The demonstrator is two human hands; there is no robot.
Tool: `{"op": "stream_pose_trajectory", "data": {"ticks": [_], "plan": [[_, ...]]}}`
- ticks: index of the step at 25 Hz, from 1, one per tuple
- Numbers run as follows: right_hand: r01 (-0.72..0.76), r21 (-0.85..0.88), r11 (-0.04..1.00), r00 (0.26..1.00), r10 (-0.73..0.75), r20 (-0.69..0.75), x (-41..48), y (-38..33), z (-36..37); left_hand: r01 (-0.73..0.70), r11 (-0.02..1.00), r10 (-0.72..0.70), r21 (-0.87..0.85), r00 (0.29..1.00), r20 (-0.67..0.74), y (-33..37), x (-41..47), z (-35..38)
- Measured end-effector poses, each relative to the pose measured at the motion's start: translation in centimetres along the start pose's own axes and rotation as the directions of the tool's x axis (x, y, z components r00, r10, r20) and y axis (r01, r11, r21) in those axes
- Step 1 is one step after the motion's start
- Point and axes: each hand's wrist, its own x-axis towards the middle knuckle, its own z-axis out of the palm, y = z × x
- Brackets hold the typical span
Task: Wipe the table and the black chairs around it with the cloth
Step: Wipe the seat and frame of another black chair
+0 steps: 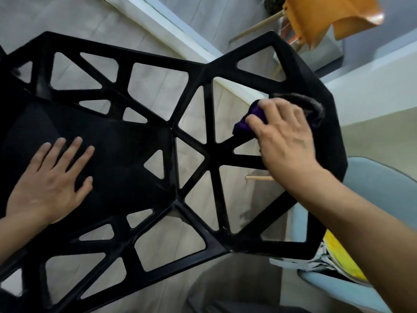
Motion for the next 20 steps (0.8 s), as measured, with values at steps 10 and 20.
{"op": "stream_pose_trajectory", "data": {"ticks": [10, 20], "plan": [[0.132, 0.204, 0.97, 0.977, -0.162, 0.141, 1.6, -6.9, 3.7, -0.034, 0.999, 0.034, 0.01, 0.999, -0.016, -0.3, 0.2, 0.2], [0.047, 0.116, 0.992, 0.992, -0.059, 0.107, -6.8, 1.1, -2.0, 0.044, 0.996, -0.044, -0.083, 0.999, 0.002, -1.2, 0.7, 3.4]]}}
